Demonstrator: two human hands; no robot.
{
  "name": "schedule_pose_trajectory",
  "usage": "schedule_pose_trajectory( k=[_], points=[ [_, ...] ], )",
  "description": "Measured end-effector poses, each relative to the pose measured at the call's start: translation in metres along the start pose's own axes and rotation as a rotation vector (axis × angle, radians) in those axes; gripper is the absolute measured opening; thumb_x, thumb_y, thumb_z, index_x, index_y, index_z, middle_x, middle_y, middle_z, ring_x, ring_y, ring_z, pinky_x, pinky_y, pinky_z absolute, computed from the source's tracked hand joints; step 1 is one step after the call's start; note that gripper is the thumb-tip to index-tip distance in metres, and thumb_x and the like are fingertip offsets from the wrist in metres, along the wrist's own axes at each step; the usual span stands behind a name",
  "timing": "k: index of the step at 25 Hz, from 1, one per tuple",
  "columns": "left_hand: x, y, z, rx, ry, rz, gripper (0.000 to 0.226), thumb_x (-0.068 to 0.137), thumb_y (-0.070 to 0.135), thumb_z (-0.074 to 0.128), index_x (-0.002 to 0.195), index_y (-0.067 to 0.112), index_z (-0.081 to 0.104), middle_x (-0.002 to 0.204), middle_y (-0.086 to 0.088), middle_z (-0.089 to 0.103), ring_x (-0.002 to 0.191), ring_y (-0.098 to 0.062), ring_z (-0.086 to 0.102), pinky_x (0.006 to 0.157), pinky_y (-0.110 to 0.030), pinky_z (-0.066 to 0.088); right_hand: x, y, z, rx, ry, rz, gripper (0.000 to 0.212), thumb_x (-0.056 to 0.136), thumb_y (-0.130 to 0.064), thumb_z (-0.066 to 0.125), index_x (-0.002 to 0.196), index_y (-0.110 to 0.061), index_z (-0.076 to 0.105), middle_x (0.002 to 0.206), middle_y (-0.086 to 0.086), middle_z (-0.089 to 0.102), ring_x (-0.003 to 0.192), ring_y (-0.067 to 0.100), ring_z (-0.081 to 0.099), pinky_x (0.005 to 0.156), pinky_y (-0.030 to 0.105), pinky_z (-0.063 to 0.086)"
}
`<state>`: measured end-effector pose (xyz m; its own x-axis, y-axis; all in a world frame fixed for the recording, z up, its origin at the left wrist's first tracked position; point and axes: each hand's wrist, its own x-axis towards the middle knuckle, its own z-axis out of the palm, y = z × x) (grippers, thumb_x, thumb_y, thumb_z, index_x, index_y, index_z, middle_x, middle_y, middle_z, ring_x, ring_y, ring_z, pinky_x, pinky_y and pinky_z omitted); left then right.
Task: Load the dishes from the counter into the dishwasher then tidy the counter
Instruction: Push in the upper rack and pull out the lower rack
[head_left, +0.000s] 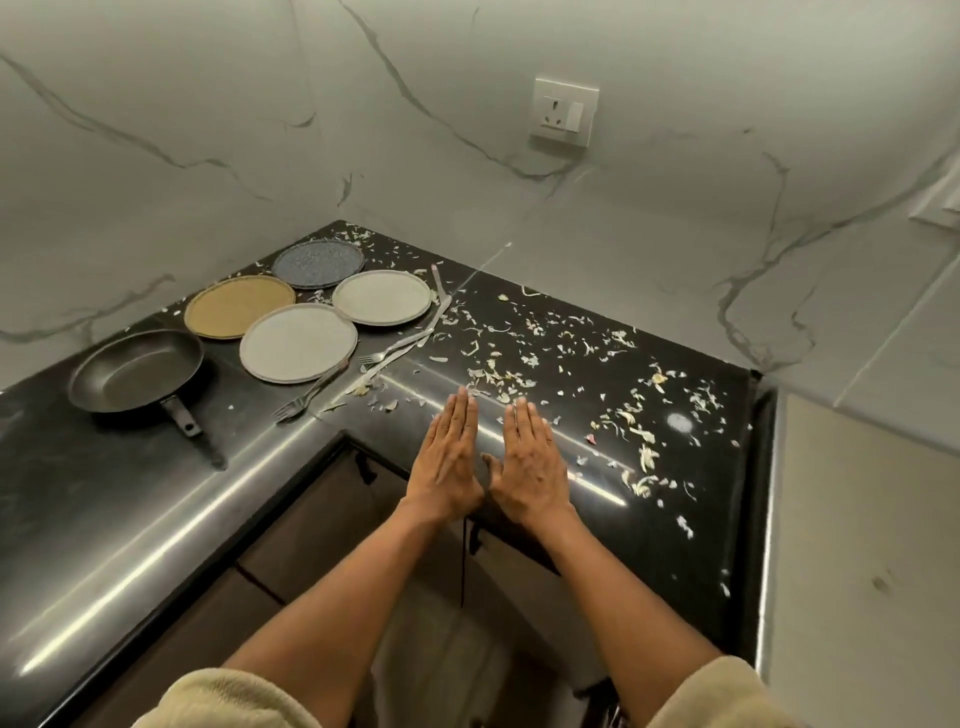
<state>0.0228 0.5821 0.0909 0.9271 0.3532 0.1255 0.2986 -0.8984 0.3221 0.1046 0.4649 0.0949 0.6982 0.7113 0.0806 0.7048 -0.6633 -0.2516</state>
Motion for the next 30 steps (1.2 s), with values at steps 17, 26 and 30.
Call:
schedule_pose_trajectory(
  k=[17,26,30],
  points=[
    [0.160,-0.237,-0.002,-0.033,-0.145,-0.178,0.075,0.098,0.023,0.037,0.157,0.007,-0.007,0.165,-0.010,-0.010,0.152,-0.019,-0.012,0.125,-0.036,-0.001,0.266,-0.108,0.081,-0.070,-0.189,-0.117,0.069,0.106,-0.035,0.033,0.159,-0.003,0.004,0.167,0.015,-0.002,0.155,0.025,-0.005,0.125,0.037,-0.005],
    [0.201,-0.279,0.002,-0.028,-0.126,-0.061,0.059,0.096,0.012,0.050,0.152,0.009,0.032,0.160,-0.008,0.029,0.149,-0.021,0.024,0.123,-0.032,0.015,0.333,-0.110,0.100,-0.146,-0.183,-0.152,0.042,0.087,-0.002,0.053,0.128,-0.010,0.058,0.132,0.012,0.055,0.129,0.030,0.047,0.110,0.036,0.036],
    [0.211,-0.287,-0.002,-0.024,-0.054,-0.027,0.036,0.090,0.010,0.059,0.126,0.010,0.065,0.135,-0.007,0.061,0.127,-0.023,0.052,0.105,-0.033,0.043,0.356,-0.107,0.096,-0.140,-0.158,-0.182,0.029,0.086,0.000,0.056,0.107,-0.014,0.070,0.106,0.006,0.057,0.104,0.026,0.051,0.085,0.034,0.042]
  ],
)
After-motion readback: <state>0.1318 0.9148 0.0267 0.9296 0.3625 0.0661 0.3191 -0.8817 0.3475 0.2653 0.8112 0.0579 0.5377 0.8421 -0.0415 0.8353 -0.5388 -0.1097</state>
